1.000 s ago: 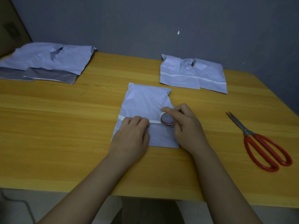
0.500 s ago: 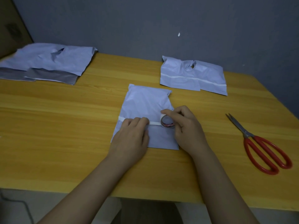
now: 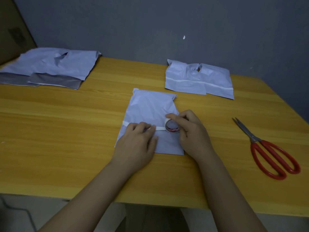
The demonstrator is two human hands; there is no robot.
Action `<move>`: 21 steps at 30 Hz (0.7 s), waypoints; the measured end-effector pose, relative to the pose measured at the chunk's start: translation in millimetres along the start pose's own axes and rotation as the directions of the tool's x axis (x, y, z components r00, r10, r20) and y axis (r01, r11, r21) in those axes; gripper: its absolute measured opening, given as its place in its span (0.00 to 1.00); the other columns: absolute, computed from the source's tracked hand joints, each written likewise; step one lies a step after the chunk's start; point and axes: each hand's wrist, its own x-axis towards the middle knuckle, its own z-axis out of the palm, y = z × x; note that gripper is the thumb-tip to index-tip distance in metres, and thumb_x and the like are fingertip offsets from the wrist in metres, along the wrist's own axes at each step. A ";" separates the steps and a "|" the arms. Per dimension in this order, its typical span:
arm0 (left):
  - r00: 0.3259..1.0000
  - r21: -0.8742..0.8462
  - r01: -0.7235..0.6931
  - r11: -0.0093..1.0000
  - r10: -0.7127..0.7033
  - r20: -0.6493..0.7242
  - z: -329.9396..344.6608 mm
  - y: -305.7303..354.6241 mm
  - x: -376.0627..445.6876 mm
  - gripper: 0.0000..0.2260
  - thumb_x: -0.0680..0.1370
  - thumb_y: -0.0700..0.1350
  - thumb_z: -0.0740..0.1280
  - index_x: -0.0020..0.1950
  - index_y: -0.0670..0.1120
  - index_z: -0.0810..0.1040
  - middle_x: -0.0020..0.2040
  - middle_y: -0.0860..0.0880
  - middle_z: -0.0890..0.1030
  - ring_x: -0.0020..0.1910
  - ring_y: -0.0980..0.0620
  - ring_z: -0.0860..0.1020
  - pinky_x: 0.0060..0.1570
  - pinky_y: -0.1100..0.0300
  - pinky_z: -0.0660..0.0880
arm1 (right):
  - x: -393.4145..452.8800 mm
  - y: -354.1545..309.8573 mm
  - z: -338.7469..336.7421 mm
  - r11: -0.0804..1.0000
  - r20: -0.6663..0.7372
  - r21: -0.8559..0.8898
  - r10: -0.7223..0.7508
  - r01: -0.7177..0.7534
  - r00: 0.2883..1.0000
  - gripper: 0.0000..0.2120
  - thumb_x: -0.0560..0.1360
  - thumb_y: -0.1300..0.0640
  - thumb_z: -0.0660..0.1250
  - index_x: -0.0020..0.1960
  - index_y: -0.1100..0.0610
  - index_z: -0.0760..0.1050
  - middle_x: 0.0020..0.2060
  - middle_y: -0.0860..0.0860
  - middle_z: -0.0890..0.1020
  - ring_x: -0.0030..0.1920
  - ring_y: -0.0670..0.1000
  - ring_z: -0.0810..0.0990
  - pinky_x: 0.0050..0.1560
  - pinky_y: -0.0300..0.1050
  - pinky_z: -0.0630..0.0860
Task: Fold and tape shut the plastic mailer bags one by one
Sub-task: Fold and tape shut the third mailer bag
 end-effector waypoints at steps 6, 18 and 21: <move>0.998 0.095 -0.036 0.995 0.032 0.045 -5.4 4.5 0.2 0.24 0.78 0.56 0.51 0.58 0.44 0.80 0.54 0.47 0.79 0.52 0.44 0.76 0.42 0.55 0.76 | 0.0 -1.8 -0.2 1.000 0.003 -0.005 0.002 -0.002 1.000 0.24 0.73 0.70 0.56 0.62 0.53 0.78 0.45 0.51 0.73 0.45 0.51 0.74 0.39 0.52 0.77; 0.991 0.153 -0.114 0.982 0.101 0.085 -10.1 3.4 6.4 0.24 0.78 0.54 0.50 0.56 0.41 0.81 0.45 0.45 0.77 0.45 0.45 0.78 0.35 0.56 0.77 | -0.8 -3.5 -0.1 1.000 0.000 -0.003 0.031 -0.031 1.000 0.25 0.72 0.67 0.53 0.61 0.54 0.78 0.46 0.52 0.74 0.45 0.53 0.74 0.38 0.54 0.76; 0.989 0.091 -0.107 0.990 0.097 0.108 -14.7 5.4 5.7 0.31 0.77 0.58 0.43 0.66 0.43 0.75 0.52 0.46 0.77 0.53 0.45 0.76 0.45 0.54 0.76 | -1.1 -3.9 -0.3 0.999 -0.008 0.005 0.037 -0.037 0.999 0.25 0.72 0.67 0.53 0.61 0.54 0.78 0.45 0.52 0.74 0.46 0.53 0.75 0.39 0.54 0.77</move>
